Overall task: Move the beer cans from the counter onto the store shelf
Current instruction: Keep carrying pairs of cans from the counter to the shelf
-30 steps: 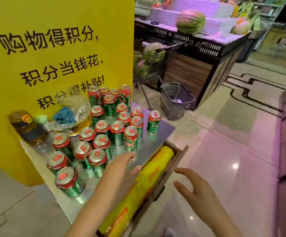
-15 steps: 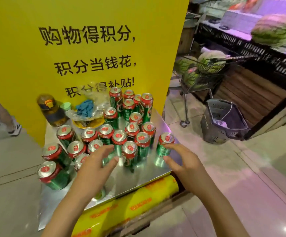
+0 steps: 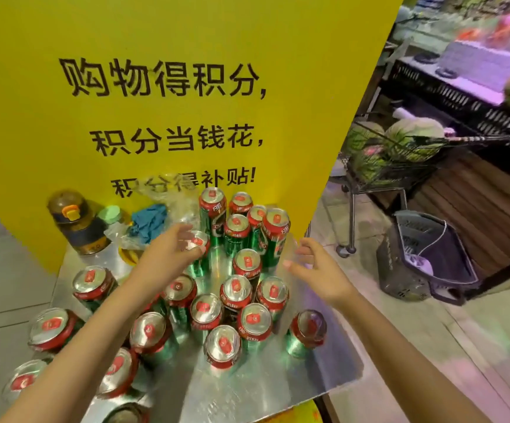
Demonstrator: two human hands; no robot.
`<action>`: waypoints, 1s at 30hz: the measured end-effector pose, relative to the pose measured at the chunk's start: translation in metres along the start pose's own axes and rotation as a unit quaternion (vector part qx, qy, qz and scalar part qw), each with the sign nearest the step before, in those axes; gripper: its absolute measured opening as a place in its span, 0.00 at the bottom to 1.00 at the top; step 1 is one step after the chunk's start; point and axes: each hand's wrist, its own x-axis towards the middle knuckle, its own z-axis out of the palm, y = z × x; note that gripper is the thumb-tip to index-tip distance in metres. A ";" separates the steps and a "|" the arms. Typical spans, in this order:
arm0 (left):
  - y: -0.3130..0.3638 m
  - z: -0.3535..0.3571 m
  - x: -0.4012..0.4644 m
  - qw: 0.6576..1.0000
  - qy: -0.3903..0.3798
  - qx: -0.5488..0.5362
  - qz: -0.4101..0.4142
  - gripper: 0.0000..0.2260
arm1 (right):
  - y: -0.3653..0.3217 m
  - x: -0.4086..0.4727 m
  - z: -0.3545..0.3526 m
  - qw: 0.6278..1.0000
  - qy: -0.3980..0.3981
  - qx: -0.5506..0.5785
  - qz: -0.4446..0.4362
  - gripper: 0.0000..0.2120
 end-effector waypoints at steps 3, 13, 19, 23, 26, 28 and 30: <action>-0.005 0.005 0.056 1.000 0.009 0.014 -0.012 0.30 | 0.011 0.045 0.000 1.000 0.004 0.017 0.020 0.42; -0.017 0.021 0.148 0.994 -0.049 0.086 0.039 0.38 | 0.032 0.114 0.029 0.995 0.016 0.094 -0.027 0.45; -0.027 0.022 0.163 0.995 -0.066 0.059 0.050 0.37 | 0.032 0.117 0.038 0.993 0.047 0.105 -0.017 0.37; -0.034 0.025 0.168 0.998 -0.039 0.021 0.054 0.37 | 0.030 0.117 0.039 0.993 0.067 0.101 -0.008 0.35; -0.043 0.030 0.168 0.998 0.009 0.012 0.065 0.31 | 0.028 0.115 0.038 0.991 0.079 0.111 0.003 0.35; -0.046 0.036 0.163 0.997 0.039 -0.006 0.060 0.30 | 0.025 0.112 0.038 0.988 0.089 0.124 0.006 0.34; -0.045 0.040 0.158 0.996 0.063 -0.018 0.065 0.29 | 0.021 0.107 0.038 0.984 0.107 0.142 0.012 0.31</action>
